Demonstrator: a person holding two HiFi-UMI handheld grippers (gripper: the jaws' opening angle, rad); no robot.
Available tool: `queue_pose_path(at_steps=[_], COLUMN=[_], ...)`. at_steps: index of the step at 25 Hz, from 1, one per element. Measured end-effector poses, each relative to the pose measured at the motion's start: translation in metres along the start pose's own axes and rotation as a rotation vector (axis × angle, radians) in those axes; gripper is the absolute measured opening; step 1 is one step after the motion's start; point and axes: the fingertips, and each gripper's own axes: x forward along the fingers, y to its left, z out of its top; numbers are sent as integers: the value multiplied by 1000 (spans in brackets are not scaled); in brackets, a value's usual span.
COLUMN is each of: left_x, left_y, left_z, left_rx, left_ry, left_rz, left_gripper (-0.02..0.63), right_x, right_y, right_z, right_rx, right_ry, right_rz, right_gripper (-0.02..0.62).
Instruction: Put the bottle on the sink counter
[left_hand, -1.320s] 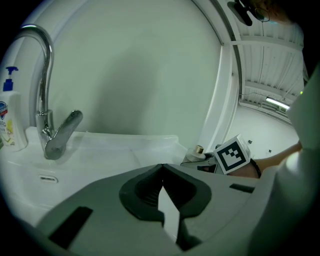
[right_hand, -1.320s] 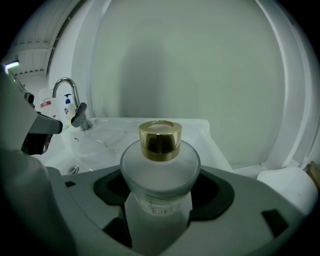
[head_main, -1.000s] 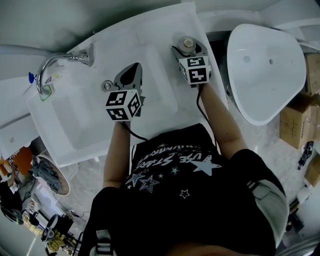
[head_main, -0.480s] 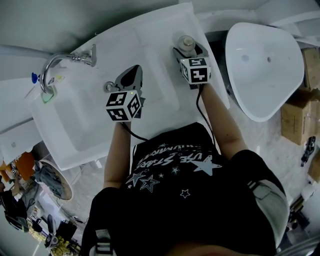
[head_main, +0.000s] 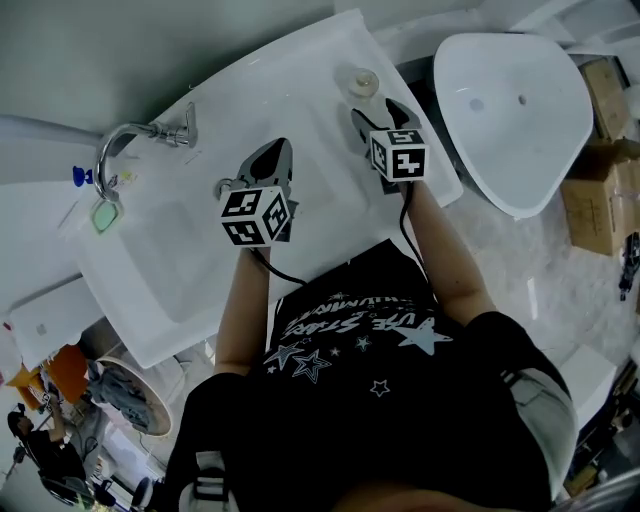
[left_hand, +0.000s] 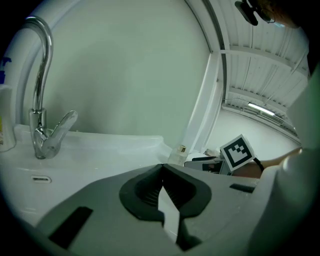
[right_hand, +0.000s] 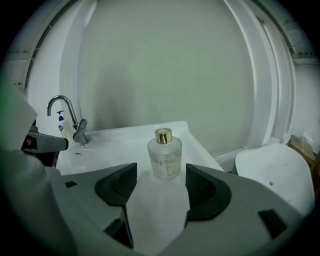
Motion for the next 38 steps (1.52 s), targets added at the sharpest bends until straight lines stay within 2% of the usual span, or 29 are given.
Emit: queue_pose_path(at_steps=[1,2,3,6,21,27,38], left_x=[-1,-2,-4,-7,-30,-71,-139], left_y=[-1,-2,-4,-8,-32,-64,-112], left_z=[1,1,2,2,-29,-34,-51], left_rx=[5,10,13,19,63,104,131], left_ry=[-2,-4,-7,-10,14,-3,-49], left_rz=[-10,-18,-25,-41,-52,-62,-76], left_gripper=[8,8,8,8,8,8,8], right_x=[-6,-13,-19,-30,-78,-135,-216], right_y=[1,2,4,9,32,49,78], right_z=[4,9,14,19,-6,-16,-32], right_rx=[-1,-9,-22,-31,13,5,-17], right_ry=[-23,-53,-82,-117,-158,-191,-243], right_rz=[-16,-36,-52,-57,-23,-11,3], right_gripper=[286,159,81,14,6,6,6])
